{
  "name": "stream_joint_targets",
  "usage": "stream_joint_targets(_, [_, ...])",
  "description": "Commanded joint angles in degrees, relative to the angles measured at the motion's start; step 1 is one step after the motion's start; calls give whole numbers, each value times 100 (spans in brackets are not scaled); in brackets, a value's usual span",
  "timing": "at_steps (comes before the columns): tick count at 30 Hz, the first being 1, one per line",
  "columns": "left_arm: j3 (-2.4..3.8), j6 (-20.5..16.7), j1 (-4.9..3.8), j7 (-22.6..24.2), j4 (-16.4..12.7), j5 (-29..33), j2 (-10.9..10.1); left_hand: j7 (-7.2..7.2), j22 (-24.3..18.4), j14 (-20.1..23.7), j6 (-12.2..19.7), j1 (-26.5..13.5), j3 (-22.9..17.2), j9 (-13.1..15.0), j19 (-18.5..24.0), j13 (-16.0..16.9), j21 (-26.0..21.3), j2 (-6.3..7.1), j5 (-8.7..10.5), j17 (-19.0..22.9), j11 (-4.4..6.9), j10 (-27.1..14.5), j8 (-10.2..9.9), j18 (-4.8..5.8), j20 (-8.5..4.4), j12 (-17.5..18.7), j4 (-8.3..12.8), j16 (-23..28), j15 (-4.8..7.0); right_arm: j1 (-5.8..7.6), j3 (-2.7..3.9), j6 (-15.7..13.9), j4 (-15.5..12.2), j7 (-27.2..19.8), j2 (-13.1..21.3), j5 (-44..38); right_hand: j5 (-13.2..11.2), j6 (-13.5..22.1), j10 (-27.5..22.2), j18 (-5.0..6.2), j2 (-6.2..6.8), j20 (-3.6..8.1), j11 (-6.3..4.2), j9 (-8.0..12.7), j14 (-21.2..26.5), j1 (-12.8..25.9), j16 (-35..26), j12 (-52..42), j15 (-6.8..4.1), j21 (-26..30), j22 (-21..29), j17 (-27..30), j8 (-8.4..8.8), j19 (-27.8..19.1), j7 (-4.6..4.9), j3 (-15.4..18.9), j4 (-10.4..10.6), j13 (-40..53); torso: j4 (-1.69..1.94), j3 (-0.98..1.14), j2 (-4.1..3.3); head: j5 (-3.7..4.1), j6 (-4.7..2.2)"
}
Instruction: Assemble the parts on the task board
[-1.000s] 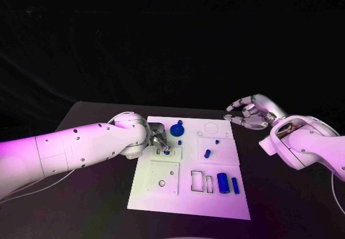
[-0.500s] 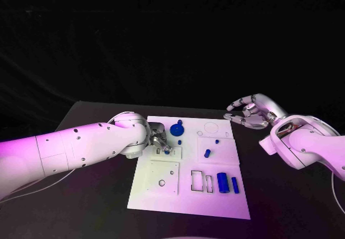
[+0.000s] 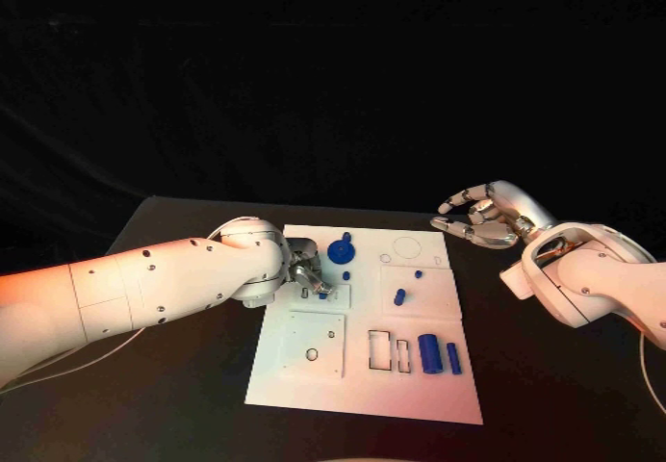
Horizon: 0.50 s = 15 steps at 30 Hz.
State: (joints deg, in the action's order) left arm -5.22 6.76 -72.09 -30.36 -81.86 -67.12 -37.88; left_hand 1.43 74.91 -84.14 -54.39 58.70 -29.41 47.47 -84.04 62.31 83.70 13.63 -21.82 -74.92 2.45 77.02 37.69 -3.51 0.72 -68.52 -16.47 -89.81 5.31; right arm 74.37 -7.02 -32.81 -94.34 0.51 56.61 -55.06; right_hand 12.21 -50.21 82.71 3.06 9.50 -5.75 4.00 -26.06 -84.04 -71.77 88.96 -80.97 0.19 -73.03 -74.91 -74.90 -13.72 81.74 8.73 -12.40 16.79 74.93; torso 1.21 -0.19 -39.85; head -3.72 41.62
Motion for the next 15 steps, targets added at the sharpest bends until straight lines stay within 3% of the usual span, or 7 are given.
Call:
stream_joint_targets(1, [-2,32,5,10,-11,42,2,23,152,-586,-34,-57,68,10,-101,8,11,2,33,-1508,-13,40,-30,79,-48,-16,-13,-19,31,2,1,-22,-11,-45,4,-24,5,19,-31,102,-7,1,-8,-8,-504,70,-31,34,-41,23,-233,-1118,-13,-41,-9,51,-7,611,-2,-3,-3,1,-4])
stream_joint_targets(15, [70,-257,-6,29,-183,200,-140,29,159,-586,-58,-373,411,21,-105,22,9,-125,16,-1508,-20,45,-98,79,-43,-16,-36,-19,25,6,1,-39,5,-45,4,-4,-8,28,-31,103,-47,4,-10,-14,-503,173,-34,35,-43,39,-228,-1113,-25,-40,-12,134,-5,609,2,-11,-5,8,-30])
